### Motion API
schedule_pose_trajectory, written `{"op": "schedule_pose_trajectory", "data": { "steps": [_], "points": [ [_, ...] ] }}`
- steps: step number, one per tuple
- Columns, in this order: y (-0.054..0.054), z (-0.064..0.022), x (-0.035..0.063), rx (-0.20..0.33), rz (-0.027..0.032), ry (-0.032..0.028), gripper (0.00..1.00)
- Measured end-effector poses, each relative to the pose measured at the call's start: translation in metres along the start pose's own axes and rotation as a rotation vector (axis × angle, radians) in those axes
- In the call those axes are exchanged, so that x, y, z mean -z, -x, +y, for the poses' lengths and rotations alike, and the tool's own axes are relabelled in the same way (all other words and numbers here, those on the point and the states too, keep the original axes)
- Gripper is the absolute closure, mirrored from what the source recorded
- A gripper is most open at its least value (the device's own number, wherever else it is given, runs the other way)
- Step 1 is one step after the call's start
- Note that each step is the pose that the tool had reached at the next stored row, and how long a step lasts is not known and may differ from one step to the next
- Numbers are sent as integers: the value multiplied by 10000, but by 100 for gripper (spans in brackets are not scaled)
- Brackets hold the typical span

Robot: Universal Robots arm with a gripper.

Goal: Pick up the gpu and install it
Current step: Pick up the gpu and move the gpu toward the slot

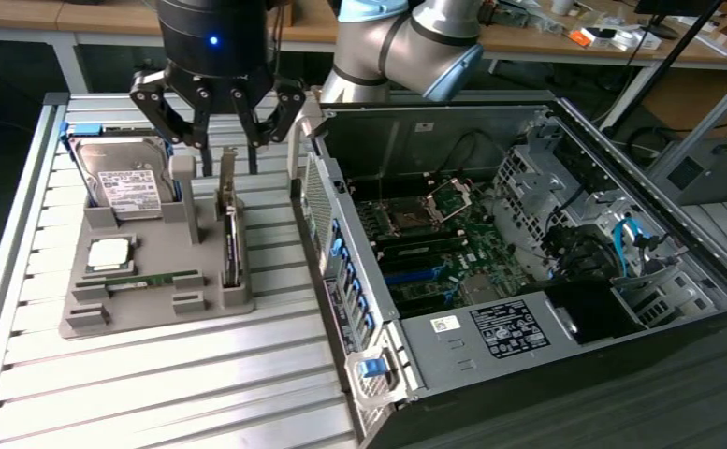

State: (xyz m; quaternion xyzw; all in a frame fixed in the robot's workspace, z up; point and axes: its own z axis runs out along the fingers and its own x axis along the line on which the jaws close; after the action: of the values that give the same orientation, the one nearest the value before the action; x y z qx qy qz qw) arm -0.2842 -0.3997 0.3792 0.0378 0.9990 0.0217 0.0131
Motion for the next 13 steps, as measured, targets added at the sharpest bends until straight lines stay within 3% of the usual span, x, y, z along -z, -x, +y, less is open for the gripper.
{"op": "schedule_pose_trajectory", "data": {
  "steps": [13],
  "points": [
    [-47,-4,-25,-1,0,0,52]
  ]
}}
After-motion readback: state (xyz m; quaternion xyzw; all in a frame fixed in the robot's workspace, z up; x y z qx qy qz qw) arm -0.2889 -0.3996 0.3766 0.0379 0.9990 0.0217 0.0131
